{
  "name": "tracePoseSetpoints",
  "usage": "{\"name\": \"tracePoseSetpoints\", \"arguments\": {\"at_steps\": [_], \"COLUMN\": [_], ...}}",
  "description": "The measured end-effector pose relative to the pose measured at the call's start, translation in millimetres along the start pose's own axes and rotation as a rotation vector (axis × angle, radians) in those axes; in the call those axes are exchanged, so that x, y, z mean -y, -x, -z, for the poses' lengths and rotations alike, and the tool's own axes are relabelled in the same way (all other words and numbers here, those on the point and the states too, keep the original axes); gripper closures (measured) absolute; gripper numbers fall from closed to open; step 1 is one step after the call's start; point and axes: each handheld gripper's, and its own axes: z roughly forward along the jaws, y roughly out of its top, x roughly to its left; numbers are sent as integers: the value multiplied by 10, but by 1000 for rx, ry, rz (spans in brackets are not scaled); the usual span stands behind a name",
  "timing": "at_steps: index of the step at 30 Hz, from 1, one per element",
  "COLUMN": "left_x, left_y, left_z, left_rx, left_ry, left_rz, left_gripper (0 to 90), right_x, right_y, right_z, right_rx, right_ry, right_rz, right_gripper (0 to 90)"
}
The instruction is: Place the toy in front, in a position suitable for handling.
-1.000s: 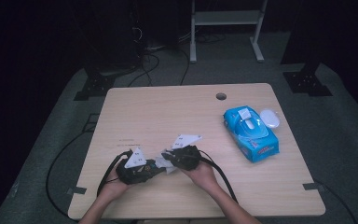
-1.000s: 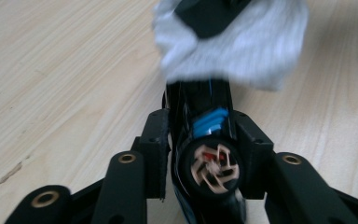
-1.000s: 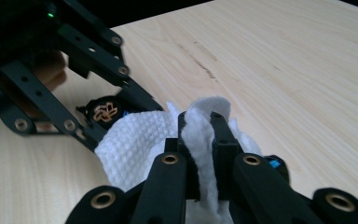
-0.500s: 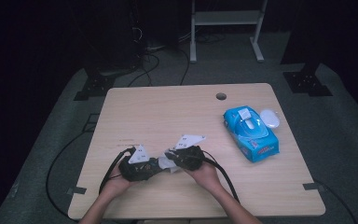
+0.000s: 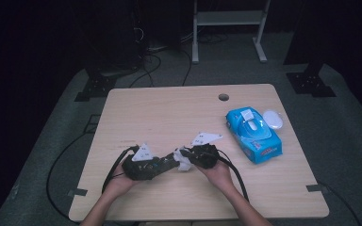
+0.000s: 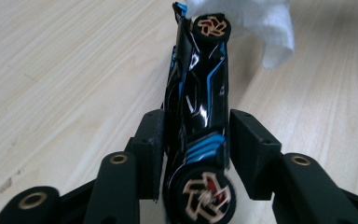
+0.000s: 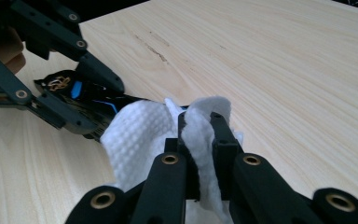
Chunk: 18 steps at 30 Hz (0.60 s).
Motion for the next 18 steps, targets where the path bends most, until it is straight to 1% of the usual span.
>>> {"name": "tracePoseSetpoints", "arguments": {"at_steps": [3, 6, 8, 9, 10, 11, 12, 15, 18], "left_x": [-47, -75, -93, -93, -94, -93, -93, -91, -73], "left_y": [-5, -19, -30, -30, -20, -13, -2, 4, -9], "left_z": [-36, -70, -150, -150, -196, -207, -212, -199, -176], "left_rx": [-2, -11, -19, -19, -14, -20, -26, -19, -5], "left_ry": [-19, -31, -58, -58, -67, -72, -75, -82, -81], "left_rz": [-5, 5, 8, 8, -3, -19, -30, -52, -51], "left_gripper": [526, 487, 482, 482, 506, 544, 548, 560, 563], "right_x": [8, 32, 42, 42, 58, 64, 68, 86, 98], "right_y": [5, 14, 24, 24, 44, 52, 62, 102, 126], "right_z": [5, 9, 16, 16, 25, 31, 37, 57, 67], "right_rx": [-4, -7, -9, -9, -8, -6, -7, -4, -5], "right_ry": [-1, -2, -2, -2, 1, 1, 2, 6, 11], "right_rz": [2, -5, -15, -15, -16, -21, -21, -31, -47], "right_gripper": [854, 854, 854, 854, 854, 854, 854, 854, 854]}}
